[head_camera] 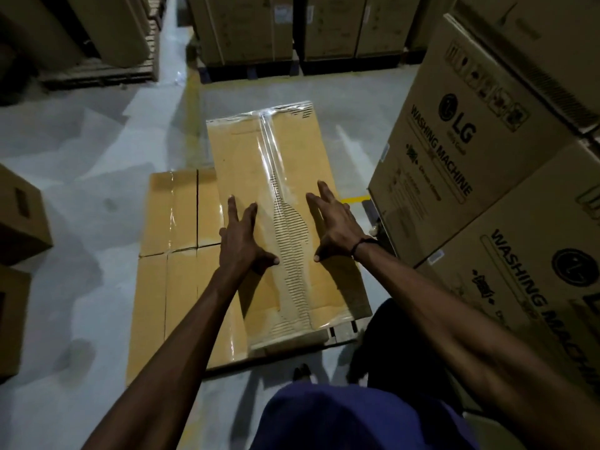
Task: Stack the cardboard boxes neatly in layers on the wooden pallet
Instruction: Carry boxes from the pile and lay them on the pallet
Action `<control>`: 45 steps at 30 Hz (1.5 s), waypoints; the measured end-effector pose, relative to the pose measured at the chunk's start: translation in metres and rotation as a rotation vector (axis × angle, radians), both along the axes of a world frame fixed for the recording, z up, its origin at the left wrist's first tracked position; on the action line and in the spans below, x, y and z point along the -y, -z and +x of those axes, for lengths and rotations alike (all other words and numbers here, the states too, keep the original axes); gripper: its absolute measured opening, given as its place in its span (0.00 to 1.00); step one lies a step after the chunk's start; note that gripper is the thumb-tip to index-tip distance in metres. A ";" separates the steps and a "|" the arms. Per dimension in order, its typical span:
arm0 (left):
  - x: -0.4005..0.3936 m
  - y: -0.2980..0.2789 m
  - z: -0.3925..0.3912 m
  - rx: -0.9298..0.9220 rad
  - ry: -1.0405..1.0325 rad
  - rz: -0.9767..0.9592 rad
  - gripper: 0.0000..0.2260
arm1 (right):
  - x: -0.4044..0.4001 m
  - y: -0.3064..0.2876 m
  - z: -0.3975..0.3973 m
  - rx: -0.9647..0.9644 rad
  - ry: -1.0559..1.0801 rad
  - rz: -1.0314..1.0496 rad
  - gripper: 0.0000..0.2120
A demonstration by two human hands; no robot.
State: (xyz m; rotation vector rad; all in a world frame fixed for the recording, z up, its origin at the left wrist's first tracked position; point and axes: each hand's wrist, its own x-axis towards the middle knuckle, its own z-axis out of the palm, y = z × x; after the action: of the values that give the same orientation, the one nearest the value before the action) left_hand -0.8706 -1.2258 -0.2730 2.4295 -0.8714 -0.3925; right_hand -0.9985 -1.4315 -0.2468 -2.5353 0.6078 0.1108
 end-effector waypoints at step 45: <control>0.502 0.471 0.244 -0.230 0.092 0.035 0.61 | 0.501 0.478 0.219 -0.175 0.046 0.037 0.75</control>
State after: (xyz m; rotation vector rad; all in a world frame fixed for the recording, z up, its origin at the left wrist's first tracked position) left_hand -0.6262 -1.7279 -0.7441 2.3235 -0.8821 -0.7113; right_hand -0.7797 -1.9321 -0.7244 -2.4914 0.7241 0.3279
